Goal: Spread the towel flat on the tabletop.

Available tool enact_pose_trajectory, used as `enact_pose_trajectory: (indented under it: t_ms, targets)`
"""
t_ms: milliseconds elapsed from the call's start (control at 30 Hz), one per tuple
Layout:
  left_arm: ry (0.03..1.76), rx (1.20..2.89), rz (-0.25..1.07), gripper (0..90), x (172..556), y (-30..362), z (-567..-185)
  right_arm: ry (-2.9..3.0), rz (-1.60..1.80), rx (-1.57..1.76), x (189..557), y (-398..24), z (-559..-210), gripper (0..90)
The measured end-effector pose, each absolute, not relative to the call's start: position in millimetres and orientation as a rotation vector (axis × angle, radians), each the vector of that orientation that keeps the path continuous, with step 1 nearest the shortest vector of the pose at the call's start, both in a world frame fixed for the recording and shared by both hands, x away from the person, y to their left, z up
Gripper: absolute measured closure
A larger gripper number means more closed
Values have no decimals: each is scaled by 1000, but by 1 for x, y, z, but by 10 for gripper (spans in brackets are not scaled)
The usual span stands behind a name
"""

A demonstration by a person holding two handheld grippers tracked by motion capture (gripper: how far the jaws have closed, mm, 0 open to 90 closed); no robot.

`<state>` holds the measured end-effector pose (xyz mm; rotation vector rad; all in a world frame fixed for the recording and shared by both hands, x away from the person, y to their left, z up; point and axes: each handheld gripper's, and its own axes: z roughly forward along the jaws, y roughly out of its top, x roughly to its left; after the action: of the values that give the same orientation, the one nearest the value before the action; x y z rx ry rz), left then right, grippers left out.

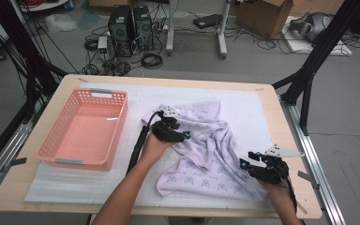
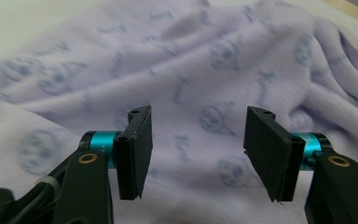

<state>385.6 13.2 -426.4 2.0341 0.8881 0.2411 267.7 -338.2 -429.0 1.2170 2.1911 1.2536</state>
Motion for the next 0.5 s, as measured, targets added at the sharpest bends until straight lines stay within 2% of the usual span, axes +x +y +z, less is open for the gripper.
enact_pose_trajectory:
  t_ms: [200,333,400,467,500]
  targets:
    - [819,2123,167,371,363,-14,-441,2191,1239,1216,266,-338,-429,467]
    - [751,2167,225,320,354,-32,-445,2184,1238,1220,265,-341,-428,468]
    - [729,2177,270,321,350,-37,-446,2178,1242,1220,265,-342,-428,468]
    - [704,2174,277,412,348,-36,-446,2178,1245,1225,266,-343,-428,468]
    - [693,2180,279,514,346,-35,-444,2178,1243,1224,267,-343,-429,468]
